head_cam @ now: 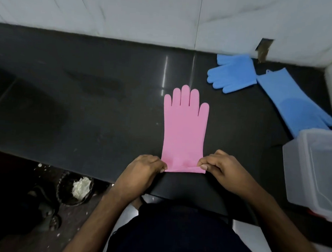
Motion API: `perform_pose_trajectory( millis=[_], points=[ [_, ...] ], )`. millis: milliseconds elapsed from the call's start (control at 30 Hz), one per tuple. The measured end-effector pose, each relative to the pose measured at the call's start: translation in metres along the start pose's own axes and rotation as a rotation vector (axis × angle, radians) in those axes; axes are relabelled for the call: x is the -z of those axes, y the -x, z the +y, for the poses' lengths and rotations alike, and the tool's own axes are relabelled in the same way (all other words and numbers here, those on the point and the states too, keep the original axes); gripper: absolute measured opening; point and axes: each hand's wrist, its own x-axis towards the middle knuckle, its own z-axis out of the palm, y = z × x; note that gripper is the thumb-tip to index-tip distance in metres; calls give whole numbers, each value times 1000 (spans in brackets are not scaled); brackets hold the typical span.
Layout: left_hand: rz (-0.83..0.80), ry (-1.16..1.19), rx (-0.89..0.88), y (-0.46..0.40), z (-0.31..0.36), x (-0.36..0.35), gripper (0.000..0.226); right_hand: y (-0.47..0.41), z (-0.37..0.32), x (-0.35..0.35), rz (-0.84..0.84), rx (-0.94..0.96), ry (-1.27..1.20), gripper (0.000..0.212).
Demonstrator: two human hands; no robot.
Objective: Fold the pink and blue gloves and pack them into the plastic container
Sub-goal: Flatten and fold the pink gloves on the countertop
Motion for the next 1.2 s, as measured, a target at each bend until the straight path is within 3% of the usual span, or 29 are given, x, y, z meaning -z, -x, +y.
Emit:
perform_pose_trajectory(
  millis=[200, 433, 600, 733, 800, 867, 1000, 1100, 1200],
  points=[
    [-26, 81, 59, 7, 17, 0, 18, 23, 2, -19, 47, 30, -22, 15],
    [-90, 86, -5, 13, 21, -6, 13, 40, 2, -30, 12, 61, 19, 13],
    [-165, 115, 35, 7, 17, -3, 40, 43, -1, -23, -58, 21, -16, 24],
    [131, 236, 126, -9, 20, -1, 26, 25, -14, -20, 317, -74, -42, 13],
    [254, 257, 194, -26, 18, -6, 33, 2, -17, -20, 484, -161, -57, 11],
    [223, 170, 165, -45, 13, -13, 49, -20, -17, -19, 515, -226, -57, 22],
    [32, -164, 53, -71, -1, -39, 70, -50, -9, -25, 402, -81, 294, 48],
    [-1, -211, 59, -73, -12, -52, 70, -56, 5, -30, 191, -12, 483, 58],
    [-5, -252, 65, -75, -15, -52, 71, -56, 19, -28, 137, -51, 583, 62]
  ],
)
